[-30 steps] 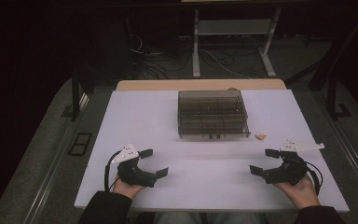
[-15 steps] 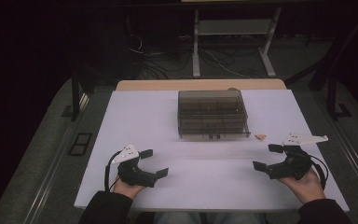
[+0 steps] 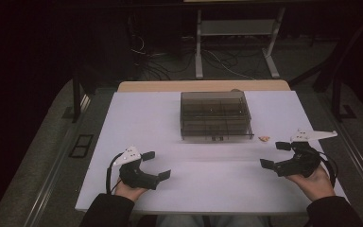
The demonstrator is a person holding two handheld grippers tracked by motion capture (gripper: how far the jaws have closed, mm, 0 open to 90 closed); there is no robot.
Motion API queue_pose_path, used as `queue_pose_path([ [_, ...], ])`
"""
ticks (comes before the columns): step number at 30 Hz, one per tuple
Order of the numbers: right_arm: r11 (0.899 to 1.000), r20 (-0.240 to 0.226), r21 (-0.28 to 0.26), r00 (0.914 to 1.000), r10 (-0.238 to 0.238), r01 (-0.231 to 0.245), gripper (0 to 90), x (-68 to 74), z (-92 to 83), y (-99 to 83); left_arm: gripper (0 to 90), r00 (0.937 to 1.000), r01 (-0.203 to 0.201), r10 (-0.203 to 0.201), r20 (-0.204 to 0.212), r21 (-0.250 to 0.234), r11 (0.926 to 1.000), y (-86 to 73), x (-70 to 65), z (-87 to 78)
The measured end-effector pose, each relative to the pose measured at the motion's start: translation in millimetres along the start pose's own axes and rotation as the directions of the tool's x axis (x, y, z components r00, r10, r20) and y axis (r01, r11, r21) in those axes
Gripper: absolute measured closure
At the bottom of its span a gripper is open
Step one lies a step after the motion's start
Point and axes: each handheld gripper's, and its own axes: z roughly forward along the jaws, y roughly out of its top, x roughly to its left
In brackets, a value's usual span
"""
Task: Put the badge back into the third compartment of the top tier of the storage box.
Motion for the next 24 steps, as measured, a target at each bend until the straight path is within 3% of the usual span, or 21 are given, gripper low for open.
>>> queue_pose_path([
  [24, 0.999, -0.004, 0.035, 0.9999, 0.014, -0.014, 0.2, -19.5, 1.7, 21.2, 0.0, 1.0000, 0.002, -0.002, 0.002, 0.001, 1.0000, 0.0, 0.4, 0.0],
])
